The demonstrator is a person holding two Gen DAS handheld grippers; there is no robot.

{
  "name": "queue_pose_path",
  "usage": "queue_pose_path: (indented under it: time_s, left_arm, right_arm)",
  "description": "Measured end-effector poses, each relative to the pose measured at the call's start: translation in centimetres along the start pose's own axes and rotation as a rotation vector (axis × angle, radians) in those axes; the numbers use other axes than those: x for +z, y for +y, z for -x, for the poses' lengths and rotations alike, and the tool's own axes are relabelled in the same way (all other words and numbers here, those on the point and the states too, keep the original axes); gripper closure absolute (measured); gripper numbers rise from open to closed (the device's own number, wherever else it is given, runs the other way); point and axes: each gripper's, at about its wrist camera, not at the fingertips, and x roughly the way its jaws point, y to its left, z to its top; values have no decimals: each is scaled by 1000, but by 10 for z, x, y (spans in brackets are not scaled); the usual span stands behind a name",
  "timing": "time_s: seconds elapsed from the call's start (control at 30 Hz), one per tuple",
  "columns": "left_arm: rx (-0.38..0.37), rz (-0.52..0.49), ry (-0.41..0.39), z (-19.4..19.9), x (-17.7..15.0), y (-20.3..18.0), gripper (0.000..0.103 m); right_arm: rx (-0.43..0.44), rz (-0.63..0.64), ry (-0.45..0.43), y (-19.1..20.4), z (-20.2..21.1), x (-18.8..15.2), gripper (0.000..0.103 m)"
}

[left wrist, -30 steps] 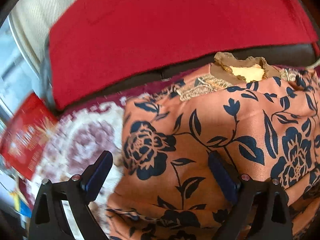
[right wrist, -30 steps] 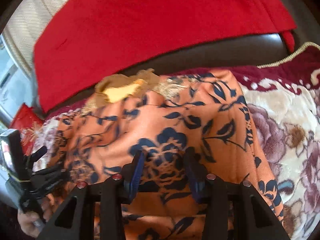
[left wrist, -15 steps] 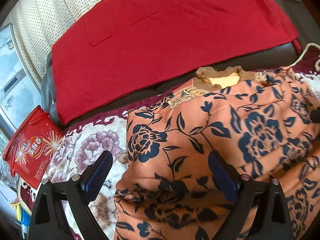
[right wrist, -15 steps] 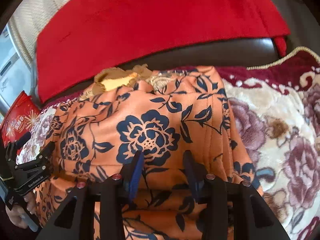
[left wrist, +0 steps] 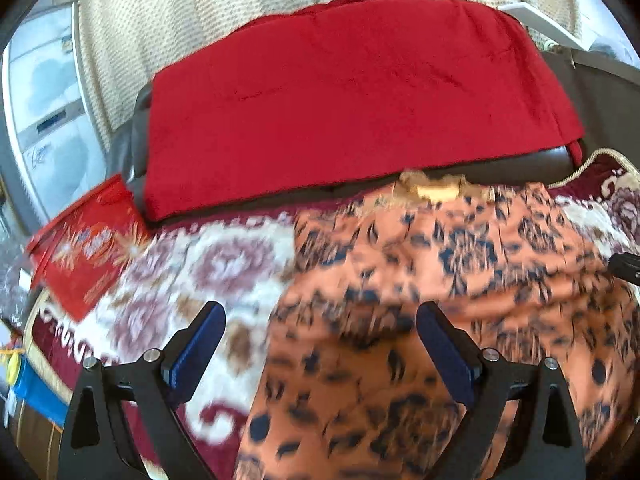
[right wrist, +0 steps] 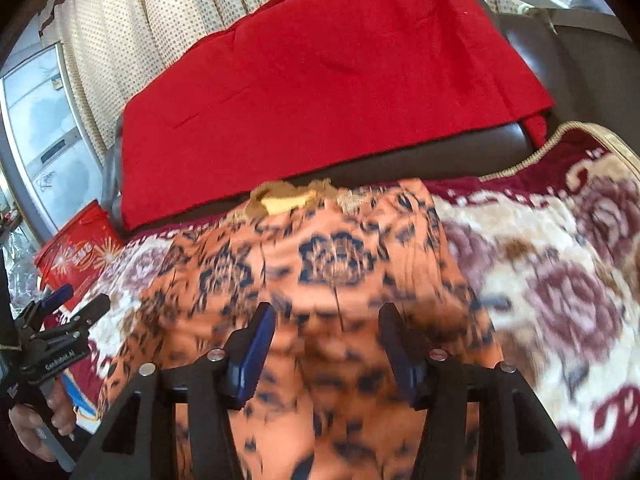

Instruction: Fold small clothes

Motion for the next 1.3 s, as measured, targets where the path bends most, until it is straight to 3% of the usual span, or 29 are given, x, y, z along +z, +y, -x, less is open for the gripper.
queue_pose_path:
  time_s: [0.17, 0.23, 0.37, 0.4, 0.5, 0.63, 0.8, 0.83, 0.87, 0.93, 1.1, 1.17, 1.2, 1.27, 1.3]
  left_arm:
    - [-1, 24, 116, 19, -61, 34, 7]
    - [8, 42, 172, 23, -87, 50, 7]
    - [32, 131, 320, 23, -144, 89, 7]
    - [27, 173, 376, 20, -160, 100, 7]
    - [-13, 250, 451, 14, -183, 111, 7]
    - [-81, 299, 443, 4, -184, 111, 7]
    - [-212, 266, 451, -24, -179, 91, 12]
    - [-224, 267, 463, -28, -181, 89, 30]
    - [-246, 270, 487, -34, -184, 87, 56]
    - [-355, 309, 521, -42, -189, 86, 74]
    - [-367, 286, 509, -46, -182, 84, 73]
    - [-375, 290, 527, -50, -181, 82, 50]
    - [-376, 300, 531, -55, -178, 85, 49]
    - [-396, 313, 525, -58, -178, 88, 55]
    - [-413, 319, 528, -61, -176, 92, 65]
  right_arm:
    - [-20, 1, 30, -11, 43, -36, 44]
    - [-30, -11, 52, -22, 62, -55, 38]
    - [-37, -42, 143, -43, 84, -93, 36]
    - [-35, -54, 173, -47, 86, -101, 36]
    - [-16, -94, 244, -54, 89, -123, 36]
    - [7, -152, 300, -60, 87, -136, 36]
    - [30, -224, 344, -68, 74, -145, 36]
    - [31, -232, 350, -69, 72, -147, 36]
    - [34, -241, 358, -71, 69, -148, 36]
    - [29, -264, 380, -75, 62, -151, 36]
    - [49, -318, 406, -77, 45, -157, 35]
    - [33, -311, 414, -74, 37, -159, 35]
    - [11, -312, 427, -73, 31, -162, 35]
    - [-9, -328, 434, -73, 25, -165, 36]
    - [5, -359, 424, -76, 24, -166, 47]
